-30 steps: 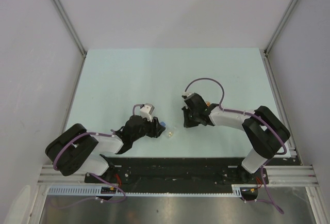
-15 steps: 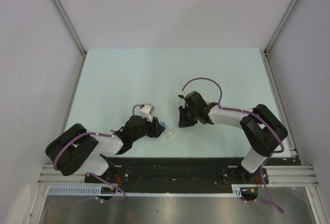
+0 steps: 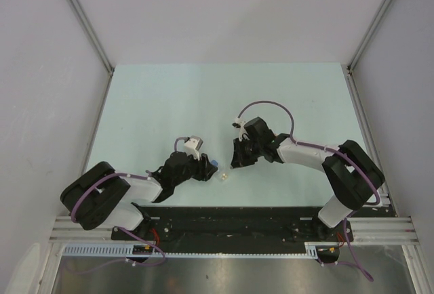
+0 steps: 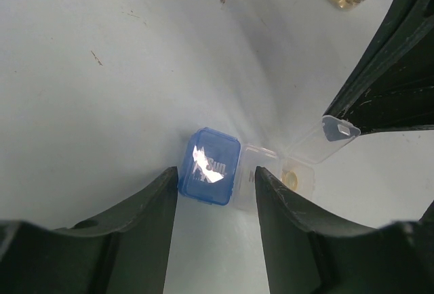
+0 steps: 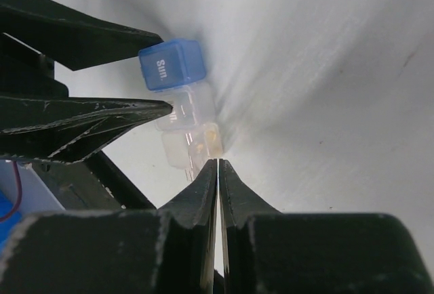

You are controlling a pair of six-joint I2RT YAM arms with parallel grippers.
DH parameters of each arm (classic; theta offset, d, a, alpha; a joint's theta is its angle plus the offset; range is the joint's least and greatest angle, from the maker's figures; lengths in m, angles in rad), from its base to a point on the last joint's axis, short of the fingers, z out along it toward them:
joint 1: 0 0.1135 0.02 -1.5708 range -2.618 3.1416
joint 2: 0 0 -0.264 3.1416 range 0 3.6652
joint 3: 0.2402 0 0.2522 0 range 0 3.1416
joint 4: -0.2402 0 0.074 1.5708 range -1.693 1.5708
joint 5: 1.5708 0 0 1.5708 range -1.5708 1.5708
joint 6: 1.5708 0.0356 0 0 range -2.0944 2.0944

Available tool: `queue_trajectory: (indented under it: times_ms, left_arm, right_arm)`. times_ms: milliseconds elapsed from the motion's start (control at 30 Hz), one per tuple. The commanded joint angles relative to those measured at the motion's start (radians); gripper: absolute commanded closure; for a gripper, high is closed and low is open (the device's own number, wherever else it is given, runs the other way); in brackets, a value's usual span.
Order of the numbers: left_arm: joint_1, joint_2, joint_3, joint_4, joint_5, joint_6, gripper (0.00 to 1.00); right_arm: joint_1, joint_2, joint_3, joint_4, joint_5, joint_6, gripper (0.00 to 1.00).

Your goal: Sort the pills into containers

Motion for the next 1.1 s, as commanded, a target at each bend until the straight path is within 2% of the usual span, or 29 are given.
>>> queue_trajectory:
  times_ms: [0,400,1067]
  left_arm:
    - [0.006,0.012,-0.016,0.0,0.021,0.003,0.47]
    - [0.006,0.017,-0.021,0.003,0.021,0.0,0.47]
    - [0.006,0.023,-0.028,0.012,0.021,0.0,0.47]
  right_arm:
    - [0.005,-0.041,0.026,0.007,-0.053,0.005,0.93]
    - [0.068,-0.005,0.027,0.056,-0.078,0.028,0.93]
    - [0.132,0.037,0.027,0.065,0.037,0.062,0.93]
